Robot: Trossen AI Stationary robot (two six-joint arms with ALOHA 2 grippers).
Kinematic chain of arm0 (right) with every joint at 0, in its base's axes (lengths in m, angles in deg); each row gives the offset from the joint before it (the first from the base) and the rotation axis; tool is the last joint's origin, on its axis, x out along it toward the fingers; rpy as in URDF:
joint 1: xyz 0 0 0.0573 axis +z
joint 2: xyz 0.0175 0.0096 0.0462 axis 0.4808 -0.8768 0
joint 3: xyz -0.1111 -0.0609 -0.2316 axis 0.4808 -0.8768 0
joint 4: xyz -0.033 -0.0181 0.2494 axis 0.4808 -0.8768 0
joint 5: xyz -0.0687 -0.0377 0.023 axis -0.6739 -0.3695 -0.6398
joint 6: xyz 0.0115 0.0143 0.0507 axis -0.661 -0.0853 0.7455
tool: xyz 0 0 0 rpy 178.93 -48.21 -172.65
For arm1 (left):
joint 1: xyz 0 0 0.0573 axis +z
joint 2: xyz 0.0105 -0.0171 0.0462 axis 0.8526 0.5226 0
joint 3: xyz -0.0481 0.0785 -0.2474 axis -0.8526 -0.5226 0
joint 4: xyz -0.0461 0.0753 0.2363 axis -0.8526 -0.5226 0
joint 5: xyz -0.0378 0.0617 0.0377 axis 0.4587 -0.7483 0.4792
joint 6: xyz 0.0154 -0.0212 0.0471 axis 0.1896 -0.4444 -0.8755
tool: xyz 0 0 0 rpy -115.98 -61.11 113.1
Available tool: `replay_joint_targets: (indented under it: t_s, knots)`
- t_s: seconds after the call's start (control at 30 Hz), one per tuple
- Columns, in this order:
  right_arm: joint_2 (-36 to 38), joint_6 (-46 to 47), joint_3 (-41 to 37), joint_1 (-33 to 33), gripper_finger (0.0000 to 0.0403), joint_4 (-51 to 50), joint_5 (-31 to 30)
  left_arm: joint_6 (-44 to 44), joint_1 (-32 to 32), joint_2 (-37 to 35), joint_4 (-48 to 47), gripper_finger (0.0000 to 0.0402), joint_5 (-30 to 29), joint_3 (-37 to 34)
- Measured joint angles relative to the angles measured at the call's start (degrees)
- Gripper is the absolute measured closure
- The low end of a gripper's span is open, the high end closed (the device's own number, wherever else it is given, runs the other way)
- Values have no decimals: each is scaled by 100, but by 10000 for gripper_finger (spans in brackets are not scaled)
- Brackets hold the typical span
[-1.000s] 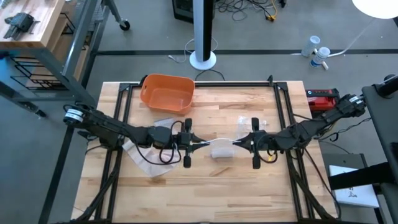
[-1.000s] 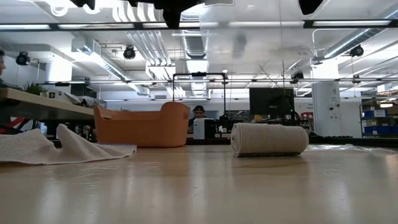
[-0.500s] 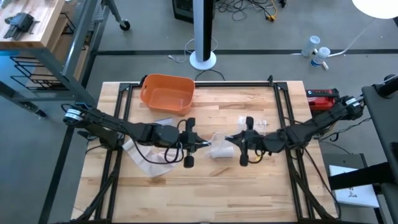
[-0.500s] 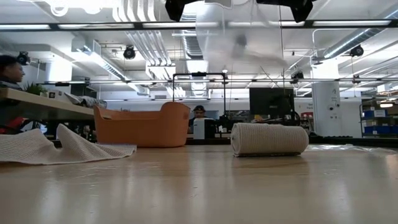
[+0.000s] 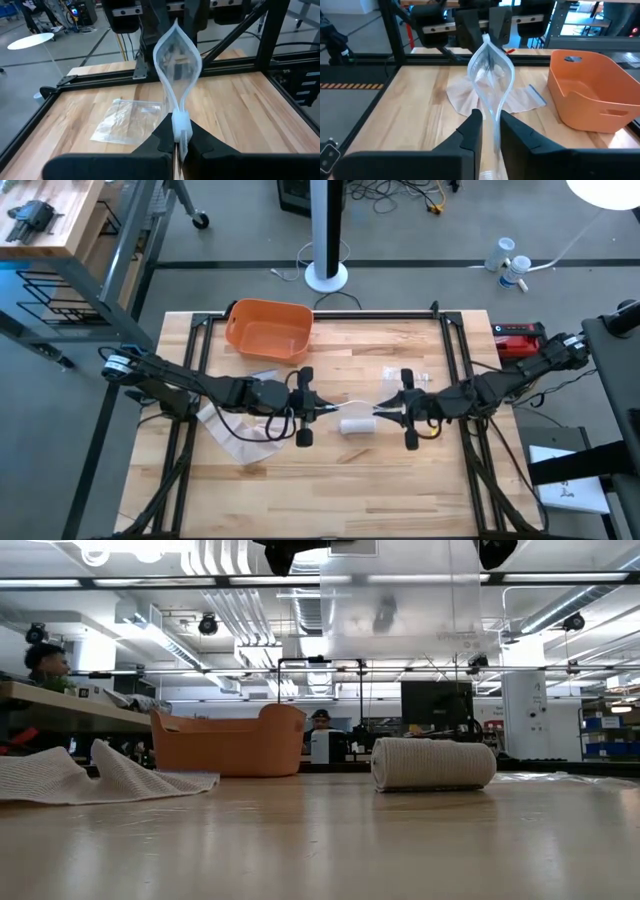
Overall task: Roll bandage
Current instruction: Open the transparent zip bag
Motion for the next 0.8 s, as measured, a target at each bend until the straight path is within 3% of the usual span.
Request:
replay_joint_targets:
  t_s: [0.47,0.8]
  knots:
    - [291,23,4,2,321,-790,145,9,0,-2,-14,401,-9,0]
    - [534,-168,9,0,355,-836,247,17,0,-4,-44,401,-9,0]
